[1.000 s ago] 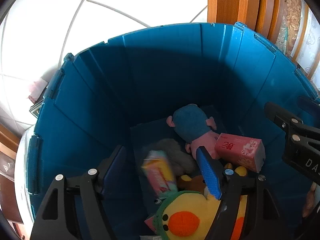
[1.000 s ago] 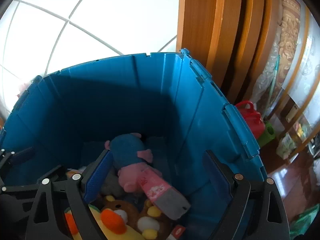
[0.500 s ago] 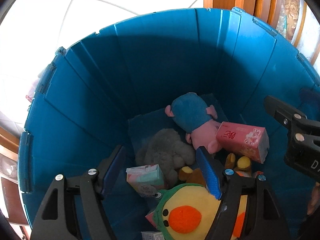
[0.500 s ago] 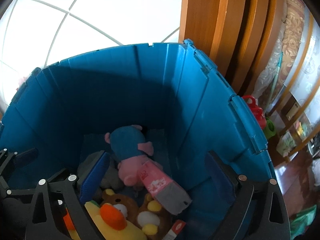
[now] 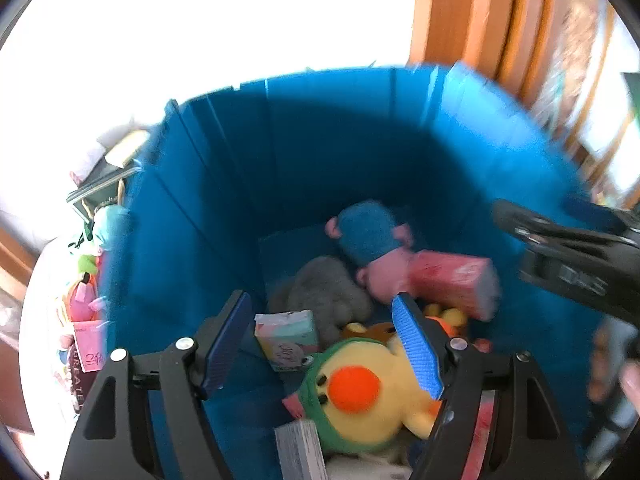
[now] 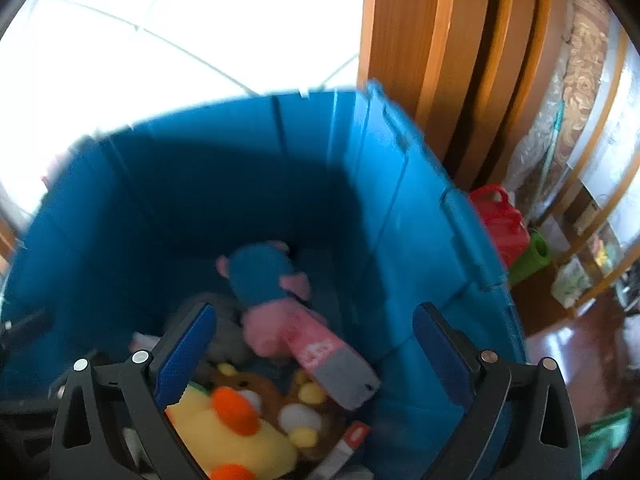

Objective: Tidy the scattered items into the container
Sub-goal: 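Move both tools out of the crate back to the pile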

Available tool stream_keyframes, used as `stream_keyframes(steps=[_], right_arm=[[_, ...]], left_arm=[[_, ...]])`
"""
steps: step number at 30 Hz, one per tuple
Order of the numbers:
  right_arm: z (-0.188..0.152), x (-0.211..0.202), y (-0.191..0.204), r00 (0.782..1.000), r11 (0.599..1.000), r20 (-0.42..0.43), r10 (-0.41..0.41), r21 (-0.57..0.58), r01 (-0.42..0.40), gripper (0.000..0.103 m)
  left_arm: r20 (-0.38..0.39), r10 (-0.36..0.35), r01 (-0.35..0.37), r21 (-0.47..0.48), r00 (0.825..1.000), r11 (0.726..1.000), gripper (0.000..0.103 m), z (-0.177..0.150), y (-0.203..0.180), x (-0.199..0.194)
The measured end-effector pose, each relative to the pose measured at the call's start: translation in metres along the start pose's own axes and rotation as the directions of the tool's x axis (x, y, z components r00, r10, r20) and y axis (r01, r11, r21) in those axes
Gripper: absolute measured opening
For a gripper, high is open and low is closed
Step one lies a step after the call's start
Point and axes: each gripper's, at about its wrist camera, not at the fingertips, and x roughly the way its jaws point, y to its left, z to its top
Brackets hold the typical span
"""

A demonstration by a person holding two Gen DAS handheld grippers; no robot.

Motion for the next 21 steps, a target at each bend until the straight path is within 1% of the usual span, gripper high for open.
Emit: stream_keyframes(steps=[3, 4, 5, 6, 7, 8, 10, 12, 14, 18, 21], right_arm=[[0.003, -0.034, 0.014, 0.998, 0.999, 0.058, 0.013, -0.036, -0.011, 0.102], [0.003, -0.047, 0.021, 0.997, 0.998, 0.079, 0.017, -0.057, -0.013, 0.102], [0.002, -0.063, 0.029, 0.995, 0.997, 0.097, 0.028, -0.074, -0.021, 0.102], [0.0, -0.078, 0.037, 0.993, 0.996, 0.113, 0.045, -0.086, -0.036, 0.102], [-0.001, -0.094, 0.045, 0.989, 0.994, 0.131, 0.066, -0.098, -0.053, 0.102], [-0.004, -0.11, 0.053, 0.985, 0.992, 0.151, 0.082, -0.11, -0.065, 0.103], [-0.011, -0.146, 0.072, 0.973, 0.988, 0.206, 0.103, -0.135, -0.076, 0.103], [-0.021, -0.179, 0.091, 0.957, 0.983, 0.248, 0.148, -0.144, -0.115, 0.103], [-0.032, -0.211, 0.112, 0.937, 0.975, 0.284, 0.204, -0.147, -0.168, 0.103], [-0.059, -0.264, 0.163, 0.899, 0.969, 0.368, 0.238, -0.156, -0.193, 0.103], [-0.084, -0.286, 0.211, 0.871, 0.957, 0.4, 0.285, -0.175, -0.233, 0.103]], left_arm=[[0.112, -0.015, 0.01, 0.041, 0.994, 0.999, 0.073, -0.011, 0.006, -0.058], [0.155, -0.023, 0.016, 0.046, 0.988, 0.999, 0.073, -0.015, 0.011, -0.078], [0.189, -0.033, 0.025, 0.044, 0.982, 0.999, 0.076, -0.019, 0.018, -0.096], [0.218, -0.044, 0.037, 0.035, 0.975, 0.999, 0.083, -0.024, 0.026, -0.112], [0.251, -0.054, 0.051, 0.021, 0.966, 0.998, 0.085, -0.03, 0.037, -0.13], [0.279, -0.054, 0.054, 0.005, 0.959, 0.999, 0.086, -0.037, 0.049, -0.145], [0.332, -0.029, 0.04, -0.025, 0.943, 0.999, 0.088, -0.053, 0.079, -0.175], [0.361, 0.001, 0.016, -0.044, 0.932, 0.999, 0.088, -0.07, 0.105, -0.193], [0.371, 0.05, -0.025, -0.073, 0.927, 0.997, 0.088, -0.092, 0.139, -0.206], [0.372, 0.115, -0.078, -0.113, 0.921, 0.99, 0.088, -0.141, 0.211, -0.223], [0.357, 0.178, -0.134, -0.145, 0.917, 0.98, 0.088, -0.182, 0.268, -0.224]])
